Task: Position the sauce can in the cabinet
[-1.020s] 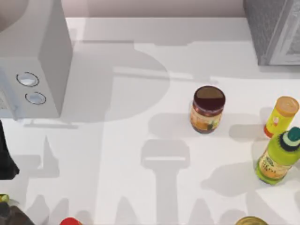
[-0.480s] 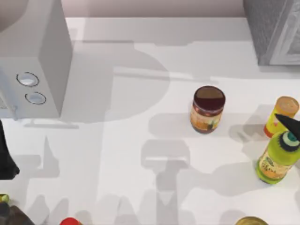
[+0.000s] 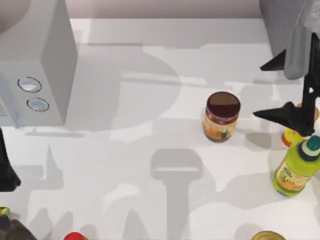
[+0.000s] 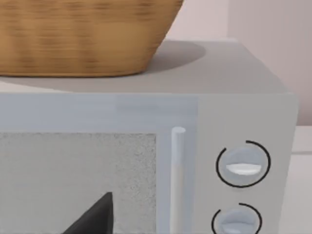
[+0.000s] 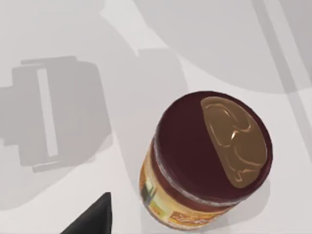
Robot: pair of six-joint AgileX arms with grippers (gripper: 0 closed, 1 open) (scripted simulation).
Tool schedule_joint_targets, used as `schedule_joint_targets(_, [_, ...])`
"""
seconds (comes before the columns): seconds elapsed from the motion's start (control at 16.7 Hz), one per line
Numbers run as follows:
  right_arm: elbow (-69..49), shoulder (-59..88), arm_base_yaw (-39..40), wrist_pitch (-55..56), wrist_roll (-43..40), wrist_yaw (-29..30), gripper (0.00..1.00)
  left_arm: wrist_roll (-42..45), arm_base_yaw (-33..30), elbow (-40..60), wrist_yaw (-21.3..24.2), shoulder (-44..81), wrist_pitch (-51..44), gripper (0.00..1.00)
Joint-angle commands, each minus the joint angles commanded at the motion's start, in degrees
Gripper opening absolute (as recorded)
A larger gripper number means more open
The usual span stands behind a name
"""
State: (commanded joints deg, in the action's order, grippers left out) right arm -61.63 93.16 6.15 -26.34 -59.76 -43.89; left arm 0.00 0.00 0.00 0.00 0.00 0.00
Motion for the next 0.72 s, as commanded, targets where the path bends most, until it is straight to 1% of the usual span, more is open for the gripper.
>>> schedule_joint_targets(0.24, [-9.7, 15.9, 0.2, -4.6, -10.0, -6.2, 1.00, 0.0, 0.0, 0.0, 0.0, 0.0, 0.0, 1.00])
schedule_joint_targets(0.42, [-14.2, 24.5, -0.1, -7.4, -15.4, -9.4, 1.00, 0.0, 0.0, 0.0, 0.0, 0.0, 0.0, 1.00])
schedule_joint_targets(0.54, [-15.7, 27.8, -0.4, -8.7, -17.5, -10.6, 1.00, 0.0, 0.0, 0.0, 0.0, 0.0, 0.0, 1.00])
schedule_joint_targets(0.72, [-16.1, 29.2, -0.6, -9.3, -18.4, -11.0, 1.00, 0.0, 0.0, 0.0, 0.0, 0.0, 0.0, 1.00])
